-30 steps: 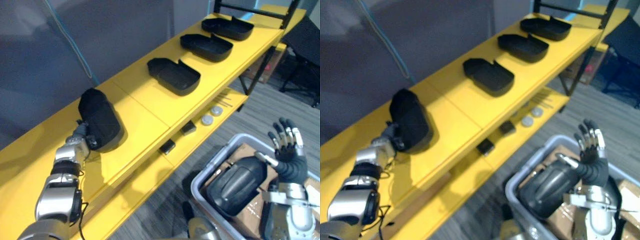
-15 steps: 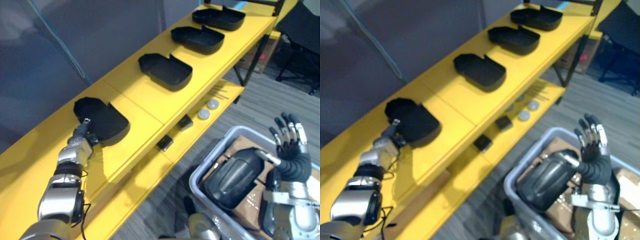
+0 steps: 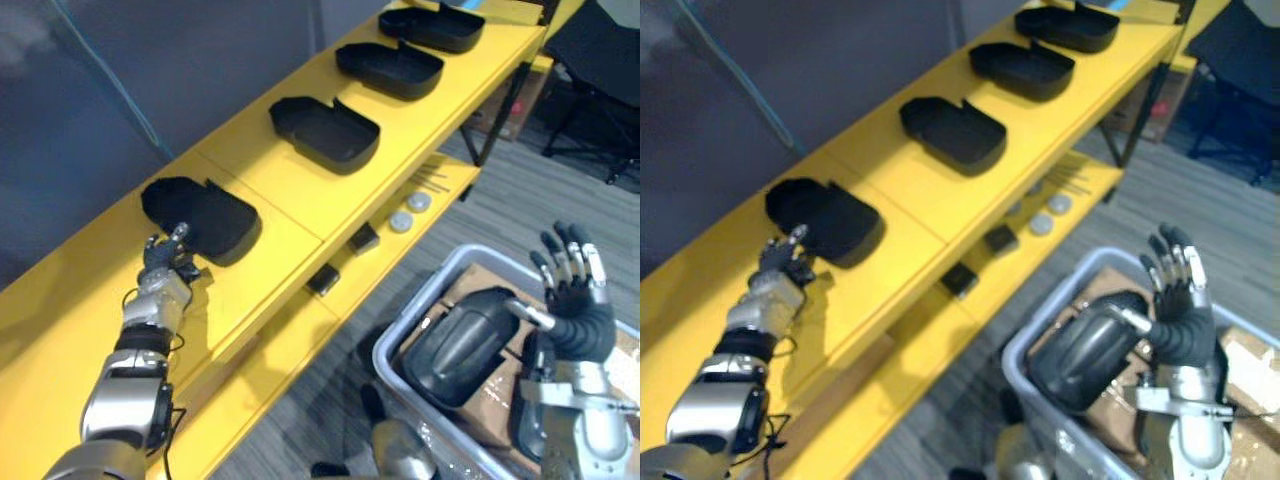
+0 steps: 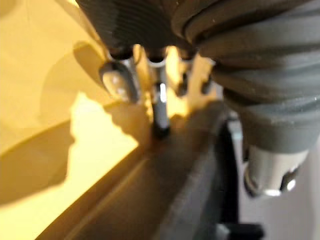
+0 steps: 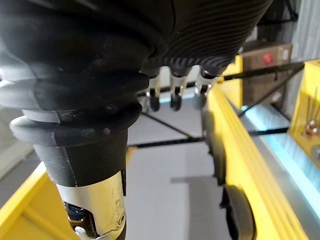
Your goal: Walk over and take plastic housings, then place them on the shelf
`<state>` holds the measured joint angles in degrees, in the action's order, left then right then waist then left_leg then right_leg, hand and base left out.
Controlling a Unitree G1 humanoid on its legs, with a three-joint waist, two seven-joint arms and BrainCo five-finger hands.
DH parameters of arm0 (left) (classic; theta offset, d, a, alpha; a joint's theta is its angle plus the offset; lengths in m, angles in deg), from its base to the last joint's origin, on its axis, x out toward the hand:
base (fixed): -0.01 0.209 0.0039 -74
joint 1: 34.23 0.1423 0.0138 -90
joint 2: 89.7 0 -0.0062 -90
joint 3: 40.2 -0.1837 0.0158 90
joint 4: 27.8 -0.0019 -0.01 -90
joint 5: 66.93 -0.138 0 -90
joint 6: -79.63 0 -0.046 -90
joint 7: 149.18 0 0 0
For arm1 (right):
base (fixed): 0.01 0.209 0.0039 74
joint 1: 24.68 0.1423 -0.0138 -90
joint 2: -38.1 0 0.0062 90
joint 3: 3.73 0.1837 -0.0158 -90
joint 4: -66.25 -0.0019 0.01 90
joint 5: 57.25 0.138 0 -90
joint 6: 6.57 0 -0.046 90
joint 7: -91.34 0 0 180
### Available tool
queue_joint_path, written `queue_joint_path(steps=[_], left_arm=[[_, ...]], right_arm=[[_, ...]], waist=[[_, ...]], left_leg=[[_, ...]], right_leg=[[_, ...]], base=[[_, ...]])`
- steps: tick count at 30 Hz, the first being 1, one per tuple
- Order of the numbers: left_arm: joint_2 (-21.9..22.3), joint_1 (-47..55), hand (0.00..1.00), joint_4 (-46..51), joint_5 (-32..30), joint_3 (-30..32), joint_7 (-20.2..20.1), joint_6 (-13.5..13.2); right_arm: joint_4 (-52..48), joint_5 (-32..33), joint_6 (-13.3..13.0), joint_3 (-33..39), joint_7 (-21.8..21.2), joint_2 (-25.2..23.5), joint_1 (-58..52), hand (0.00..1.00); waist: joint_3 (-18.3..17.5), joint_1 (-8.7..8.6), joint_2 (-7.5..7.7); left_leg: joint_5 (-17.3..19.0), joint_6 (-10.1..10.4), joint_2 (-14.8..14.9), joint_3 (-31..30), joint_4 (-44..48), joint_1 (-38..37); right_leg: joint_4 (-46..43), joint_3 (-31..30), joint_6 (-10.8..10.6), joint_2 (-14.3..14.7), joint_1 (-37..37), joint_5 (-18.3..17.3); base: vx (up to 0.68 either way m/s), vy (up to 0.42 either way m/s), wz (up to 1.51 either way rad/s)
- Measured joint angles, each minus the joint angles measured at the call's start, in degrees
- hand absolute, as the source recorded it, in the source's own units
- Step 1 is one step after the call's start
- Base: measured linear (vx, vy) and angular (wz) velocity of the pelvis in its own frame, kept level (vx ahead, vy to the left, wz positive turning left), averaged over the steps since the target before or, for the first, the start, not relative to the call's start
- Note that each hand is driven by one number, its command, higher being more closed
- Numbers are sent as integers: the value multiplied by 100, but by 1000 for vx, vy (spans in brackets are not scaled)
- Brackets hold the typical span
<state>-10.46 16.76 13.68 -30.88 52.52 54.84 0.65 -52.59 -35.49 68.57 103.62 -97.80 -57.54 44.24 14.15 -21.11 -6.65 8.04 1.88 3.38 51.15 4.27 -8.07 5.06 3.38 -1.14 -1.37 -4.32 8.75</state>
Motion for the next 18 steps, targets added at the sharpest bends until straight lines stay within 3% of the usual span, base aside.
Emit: queue_joint_path(steps=[3, 12, 16, 18], left_arm=[[0, -76, 0, -11, -470, 90, 12, 171], [-172, -158, 0, -116, -1710, 384, 17, 191], [-444, -158, 0, -114, -1876, 414, 107, -87], [-497, -161, 0, -90, -1968, 630, 256, -398]], right_arm=[[0, 46, 0, -10, -32, 2, -31, 0], [25, 134, -1, -32, -138, 79, -62, 0], [42, 222, -68, -37, -377, 147, -119, 0], [57, 228, -202, -48, -489, 220, -118, 0]], waist=[[12, -1, -23], [43, -11, -85], [43, 14, -85], [34, 74, -98]], left_leg=[[-3, -5, 0, -1, -1, 3], [-38, -60, 9, -22, 1, -6], [-51, -80, 10, -42, -1, -21], [-56, -88, 9, -55, -3, -40]], right_leg=[[0, -3, -1, 3, -5, 7], [2, -37, 27, 23, -2, 58], [6, -18, 37, 19, 27, 64], [7, 17, 66, 9, 56, 49]], base=[[-49, 29, 0], [-6, 3, -1], [-74, 20, 3], [-58, 17, 4]])
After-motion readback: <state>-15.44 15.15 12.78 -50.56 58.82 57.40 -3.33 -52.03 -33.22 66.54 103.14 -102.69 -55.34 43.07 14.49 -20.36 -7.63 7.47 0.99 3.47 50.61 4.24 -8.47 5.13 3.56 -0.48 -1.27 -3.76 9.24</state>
